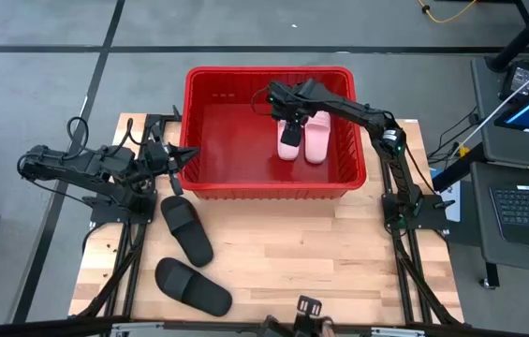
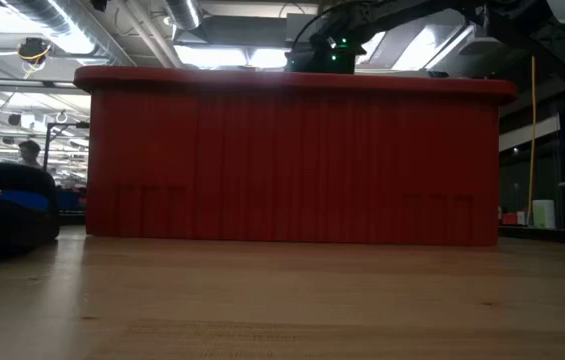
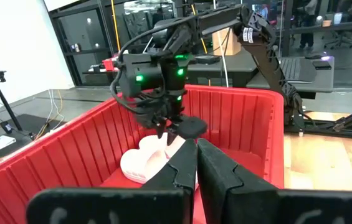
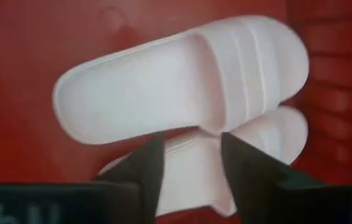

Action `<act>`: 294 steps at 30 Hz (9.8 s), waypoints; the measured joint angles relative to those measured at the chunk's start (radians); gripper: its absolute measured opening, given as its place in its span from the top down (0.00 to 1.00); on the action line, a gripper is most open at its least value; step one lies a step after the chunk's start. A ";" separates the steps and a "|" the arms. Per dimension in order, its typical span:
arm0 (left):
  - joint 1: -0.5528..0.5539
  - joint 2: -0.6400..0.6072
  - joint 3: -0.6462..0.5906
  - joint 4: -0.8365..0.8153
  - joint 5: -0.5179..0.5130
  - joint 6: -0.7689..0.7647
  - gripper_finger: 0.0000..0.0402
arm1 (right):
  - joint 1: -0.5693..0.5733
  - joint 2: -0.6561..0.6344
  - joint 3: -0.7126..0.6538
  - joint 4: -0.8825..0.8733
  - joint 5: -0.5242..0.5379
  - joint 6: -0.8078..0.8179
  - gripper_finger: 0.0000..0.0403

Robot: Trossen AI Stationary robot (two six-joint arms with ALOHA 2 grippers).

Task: Pick and place slides into bin
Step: Put the top black slide into the red bin

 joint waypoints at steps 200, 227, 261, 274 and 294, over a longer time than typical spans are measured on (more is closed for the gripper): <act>-0.786 1.049 0.583 -1.332 0.189 -1.703 0.63 | 1.089 -0.586 -1.051 1.729 0.200 0.470 0.95; -0.767 1.049 0.311 -1.180 0.184 -1.643 0.63 | 1.000 -0.621 -1.163 1.789 0.212 0.496 0.95; -0.624 1.048 0.166 -1.100 0.200 -1.534 0.80 | 0.978 -0.621 -1.163 1.791 0.209 0.543 0.95; -0.648 1.049 0.250 -1.105 0.195 -1.508 0.98 | 0.979 -0.621 -1.164 1.800 0.187 0.549 0.95; -0.652 1.049 0.567 -1.180 0.044 -1.384 0.99 | 0.981 -0.632 -1.164 1.877 0.145 0.475 0.95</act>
